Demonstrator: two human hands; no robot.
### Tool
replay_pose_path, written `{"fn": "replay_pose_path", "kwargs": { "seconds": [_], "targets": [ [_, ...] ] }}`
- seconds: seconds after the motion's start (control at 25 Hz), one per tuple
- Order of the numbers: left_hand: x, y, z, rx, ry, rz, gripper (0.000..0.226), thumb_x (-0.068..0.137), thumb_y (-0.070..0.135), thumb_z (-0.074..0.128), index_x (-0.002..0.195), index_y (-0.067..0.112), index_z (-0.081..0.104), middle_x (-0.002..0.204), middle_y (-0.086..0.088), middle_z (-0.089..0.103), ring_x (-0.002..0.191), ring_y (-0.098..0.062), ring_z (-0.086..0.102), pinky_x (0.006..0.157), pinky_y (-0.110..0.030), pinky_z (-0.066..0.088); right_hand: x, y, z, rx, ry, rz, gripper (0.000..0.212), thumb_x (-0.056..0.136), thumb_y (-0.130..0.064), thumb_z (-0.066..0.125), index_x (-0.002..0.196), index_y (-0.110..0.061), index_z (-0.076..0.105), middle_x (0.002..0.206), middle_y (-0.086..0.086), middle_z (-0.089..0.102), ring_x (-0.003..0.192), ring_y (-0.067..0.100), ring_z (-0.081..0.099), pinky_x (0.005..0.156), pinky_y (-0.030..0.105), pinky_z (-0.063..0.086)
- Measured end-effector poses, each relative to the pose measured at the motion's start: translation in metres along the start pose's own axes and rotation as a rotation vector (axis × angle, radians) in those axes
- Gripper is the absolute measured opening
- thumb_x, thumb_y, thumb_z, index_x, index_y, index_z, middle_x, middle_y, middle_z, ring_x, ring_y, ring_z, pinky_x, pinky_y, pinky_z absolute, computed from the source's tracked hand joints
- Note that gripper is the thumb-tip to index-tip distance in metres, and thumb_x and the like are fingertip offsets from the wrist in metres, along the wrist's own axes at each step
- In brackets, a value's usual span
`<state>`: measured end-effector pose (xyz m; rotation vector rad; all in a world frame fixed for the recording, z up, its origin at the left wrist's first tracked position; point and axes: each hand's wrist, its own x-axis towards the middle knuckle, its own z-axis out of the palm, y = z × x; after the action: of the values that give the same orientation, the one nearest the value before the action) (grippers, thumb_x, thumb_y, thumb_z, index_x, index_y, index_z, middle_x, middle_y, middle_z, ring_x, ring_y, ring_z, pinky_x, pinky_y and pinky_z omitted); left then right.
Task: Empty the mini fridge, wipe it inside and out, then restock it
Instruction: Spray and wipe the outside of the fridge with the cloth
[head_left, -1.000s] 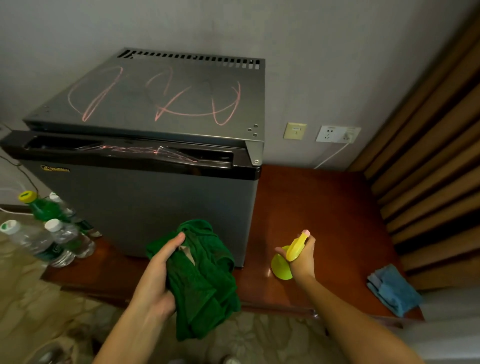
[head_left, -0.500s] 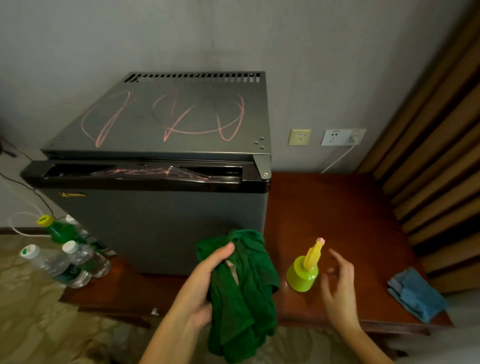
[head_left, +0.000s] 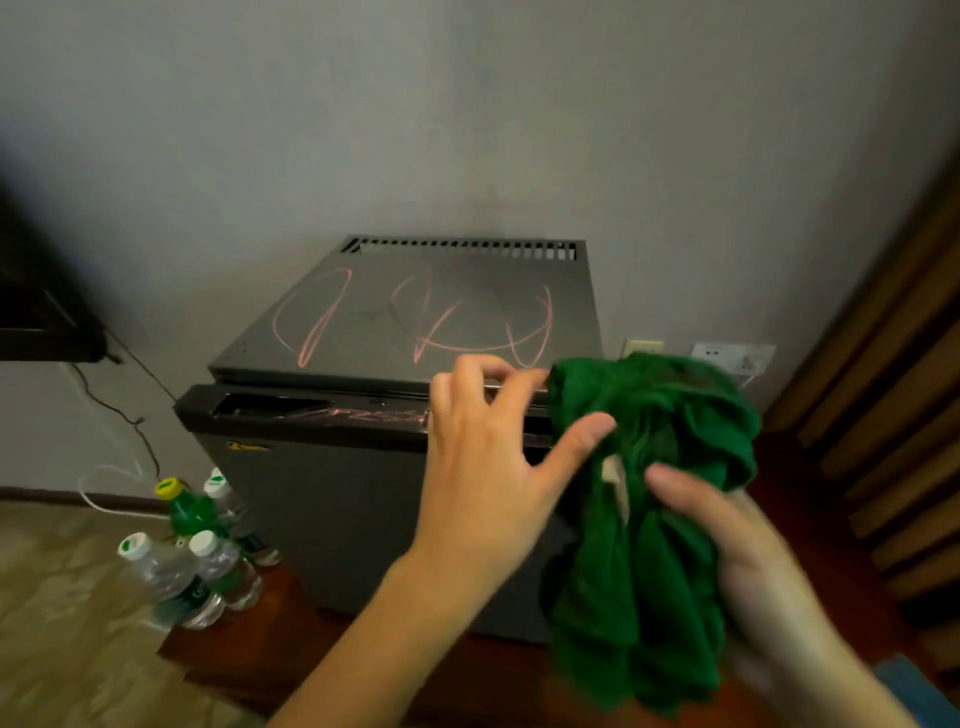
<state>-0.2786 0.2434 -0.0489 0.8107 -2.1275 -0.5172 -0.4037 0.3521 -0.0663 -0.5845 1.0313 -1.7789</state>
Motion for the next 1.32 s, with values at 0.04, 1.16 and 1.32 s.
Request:
{"fn": "replay_pose_path", "kwargs": {
  "seconds": [0.04,1.16,1.32],
  "targets": [
    [0.01,-0.012,-0.013,-0.023,-0.009,-0.005,0.056,0.079,0.072,0.039,0.115,0.032,0.057,0.107,0.013,0.042,0.107,-0.005,0.036,0.091,-0.018,0.033,0.013,-0.022,0.008,-0.086,0.077,-0.123,0.053,0.055,-0.026,0.083,0.105,-0.013,0.069,0.098,0.011,0.073,0.084,0.026,0.072,0.064,0.033,0.059],
    [0.13,-0.304,-0.12,-0.073,-0.069,-0.566,0.035,0.103,0.018,0.033,0.122,0.004,0.058,0.115,-0.016,0.06,0.101,-0.023,0.052,0.082,-0.032,0.039,0.272,-0.015,0.066,-2.039,-0.054,-0.442,0.039,0.081,-0.05,0.058,0.117,-0.036,0.062,0.119,-0.003,0.058,0.099,0.029,0.057,0.079,0.038,0.051],
    [0.131,-0.307,-0.115,-0.053,-0.059,-0.551,0.035,0.103,0.017,0.033,0.123,0.002,0.057,0.11,-0.013,0.059,0.098,-0.023,0.051,0.08,-0.031,0.037,0.155,0.006,0.083,-2.012,-0.337,-0.538,0.054,0.073,-0.057,0.04,0.121,-0.043,0.058,0.12,-0.023,0.052,0.093,0.014,0.052,0.068,0.03,0.048]
  ]
}}
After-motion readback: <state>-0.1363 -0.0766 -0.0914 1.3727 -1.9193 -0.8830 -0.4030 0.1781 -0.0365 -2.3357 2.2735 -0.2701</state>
